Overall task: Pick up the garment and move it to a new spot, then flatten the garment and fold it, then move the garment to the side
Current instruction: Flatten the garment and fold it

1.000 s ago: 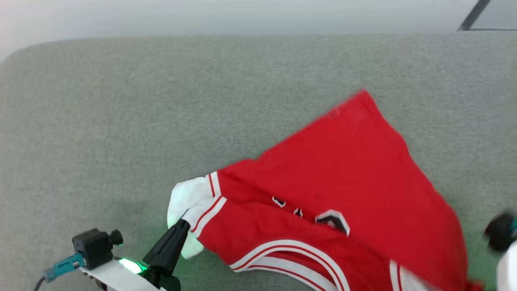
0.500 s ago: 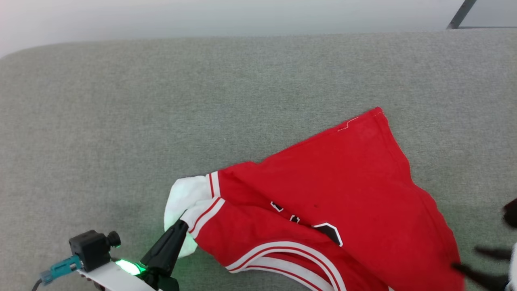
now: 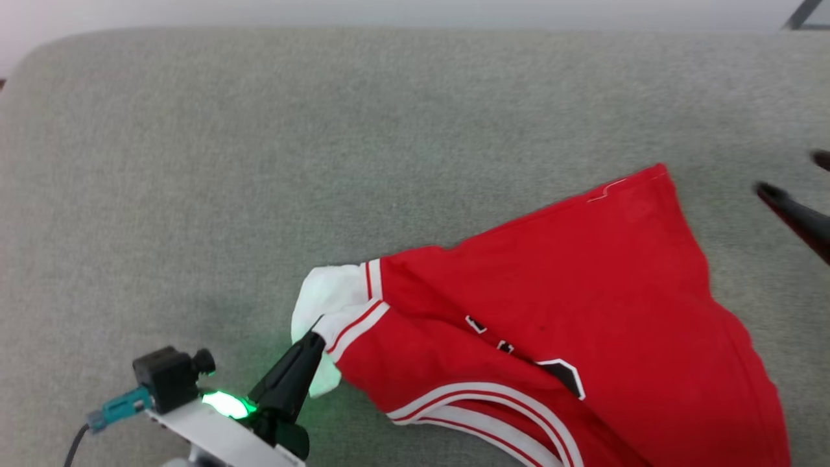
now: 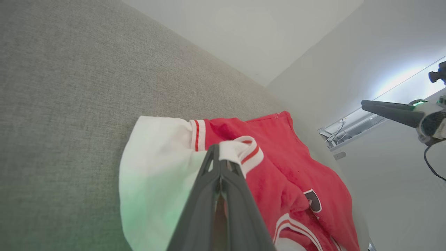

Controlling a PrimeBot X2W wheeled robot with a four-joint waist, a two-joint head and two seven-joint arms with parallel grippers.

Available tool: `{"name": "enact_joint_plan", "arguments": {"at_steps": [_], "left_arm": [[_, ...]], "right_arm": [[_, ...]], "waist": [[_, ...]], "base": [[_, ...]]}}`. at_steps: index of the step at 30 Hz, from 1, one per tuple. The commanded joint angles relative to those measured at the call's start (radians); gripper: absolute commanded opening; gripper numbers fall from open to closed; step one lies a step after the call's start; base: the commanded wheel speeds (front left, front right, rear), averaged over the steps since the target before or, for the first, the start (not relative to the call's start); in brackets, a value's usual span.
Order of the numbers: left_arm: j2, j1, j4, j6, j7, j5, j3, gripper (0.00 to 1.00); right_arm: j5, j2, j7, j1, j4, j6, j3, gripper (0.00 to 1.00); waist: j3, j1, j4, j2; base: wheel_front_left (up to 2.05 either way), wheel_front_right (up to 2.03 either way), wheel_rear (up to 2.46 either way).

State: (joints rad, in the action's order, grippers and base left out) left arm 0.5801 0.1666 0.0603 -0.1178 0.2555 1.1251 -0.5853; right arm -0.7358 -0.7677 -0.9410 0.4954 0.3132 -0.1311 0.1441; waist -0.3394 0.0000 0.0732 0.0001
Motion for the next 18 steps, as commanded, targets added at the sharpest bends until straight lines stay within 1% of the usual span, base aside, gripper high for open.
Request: {"name": "enact_joint_plan", "arguments": {"at_steps": [1,5,9,13,18], "left_arm": [[-0.007,0.019,-0.002,-0.006,-0.002,-0.007,-0.003,0.0],[-0.017,0.053,-0.008,-0.008,-0.004,-0.012,-0.014,0.0],[-0.029,0.08,-0.014,-0.011,-0.003,-0.018,-0.025,0.0],[-0.042,0.103,-0.022,-0.013,-0.001,-0.023,-0.036,0.0],[-0.051,0.115,-0.028,-0.013,0.003,-0.025,-0.041,0.0]], "right_arm": [[0.014,0.025,0.023,0.06,-0.058,0.001,0.054,1.0],[0.038,0.064,0.056,0.192,-0.237,0.001,0.177,1.0],[0.036,0.075,0.077,0.271,-0.381,0.001,0.289,1.0],[0.008,0.058,0.096,0.313,-0.456,0.001,0.379,1.0],[-0.036,0.037,0.095,0.316,-0.512,0.001,0.482,1.0]], "waist": [[-0.037,0.0,0.031,-0.0001],[-0.071,0.0,0.053,-0.0001],[-0.103,0.0,0.072,-0.0001],[-0.126,0.0,0.09,-0.0001],[-0.139,0.0,0.098,-0.0001]], "base": [[0.0,0.0,0.0],[0.0,0.0,0.0],[0.0,0.0,0.0],[0.0,0.0,0.0],[0.0,0.0,0.0]]}}
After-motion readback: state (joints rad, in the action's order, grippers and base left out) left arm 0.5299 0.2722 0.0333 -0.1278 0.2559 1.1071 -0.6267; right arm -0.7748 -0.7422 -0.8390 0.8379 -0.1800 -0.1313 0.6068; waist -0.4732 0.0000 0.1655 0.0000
